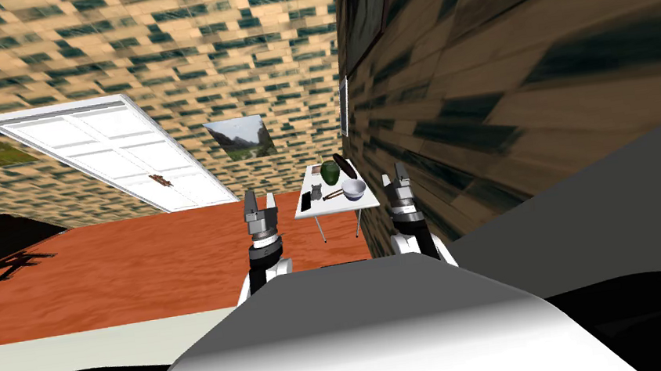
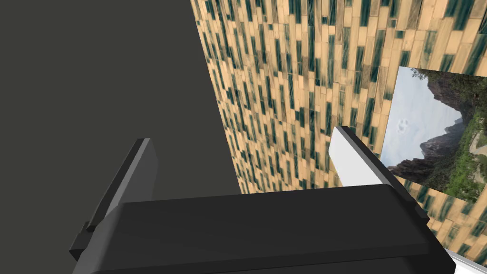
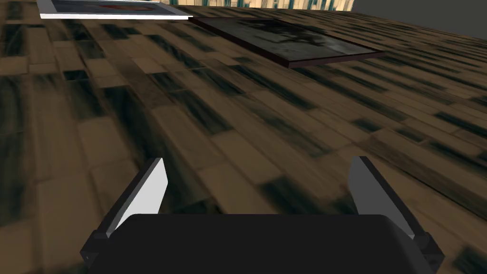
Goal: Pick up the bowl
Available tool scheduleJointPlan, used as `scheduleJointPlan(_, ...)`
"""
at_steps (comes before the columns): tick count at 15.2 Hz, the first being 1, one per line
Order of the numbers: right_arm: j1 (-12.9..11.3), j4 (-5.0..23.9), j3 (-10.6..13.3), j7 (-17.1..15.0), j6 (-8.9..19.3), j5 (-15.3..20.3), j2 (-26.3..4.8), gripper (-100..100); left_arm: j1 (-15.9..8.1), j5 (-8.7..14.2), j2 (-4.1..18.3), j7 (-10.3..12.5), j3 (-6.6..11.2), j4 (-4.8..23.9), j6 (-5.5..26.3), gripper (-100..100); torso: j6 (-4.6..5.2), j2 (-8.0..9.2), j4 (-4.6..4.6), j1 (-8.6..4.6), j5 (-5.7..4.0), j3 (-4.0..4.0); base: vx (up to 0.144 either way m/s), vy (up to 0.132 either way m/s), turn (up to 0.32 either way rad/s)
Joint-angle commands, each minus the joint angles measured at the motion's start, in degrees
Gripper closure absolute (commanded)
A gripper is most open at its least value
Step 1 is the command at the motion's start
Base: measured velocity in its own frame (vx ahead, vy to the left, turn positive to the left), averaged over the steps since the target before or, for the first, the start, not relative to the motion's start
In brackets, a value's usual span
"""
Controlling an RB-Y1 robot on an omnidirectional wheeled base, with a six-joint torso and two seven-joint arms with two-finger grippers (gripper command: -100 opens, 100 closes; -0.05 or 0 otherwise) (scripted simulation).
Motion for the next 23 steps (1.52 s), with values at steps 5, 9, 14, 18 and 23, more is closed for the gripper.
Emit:
scheduleJointPlan(5,-0.07,1.79,-0.34,0.33,-0.15,0.57,-5.91,-100,0.00,0.00,0.00,0.00,-0.01,0.00,0.00,0,-0.01,0.01,0.00,0.14,0.03,0.00,-0.003,0.036,0.032)
scheduleJointPlan(9,-0.13,3.68,-0.67,0.66,-0.33,1.18,-10.67,-100,0.00,0.00,-0.01,0.00,-0.01,0.00,0.00,0,-0.02,0.00,0.00,0.22,0.05,0.00,-0.002,0.058,0.044)
scheduleJointPlan(14,-0.19,6.12,-1.07,1.09,-0.57,1.96,-16.30,-100,0.00,0.00,-0.01,0.00,-0.01,0.00,0.00,0,-0.01,0.01,0.00,0.30,0.07,0.01,-0.003,0.070,0.050)
scheduleJointPlan(18,-0.25,9.03,-1.52,1.58,-0.89,2.89,-22.10,-100,0.00,0.00,-0.01,0.00,-0.01,0.00,0.00,0,-0.02,-0.02,-0.01,0.30,0.06,-0.01,0.004,0.076,0.069)
scheduleJointPlan(23,-0.30,12.34,-1.99,2.13,-1.27,3.96,-28.04,-100,0.00,0.00,-0.01,0.00,-0.01,0.00,0.00,0,-0.01,0.00,0.00,0.27,0.06,0.00,0.002,0.070,0.046)
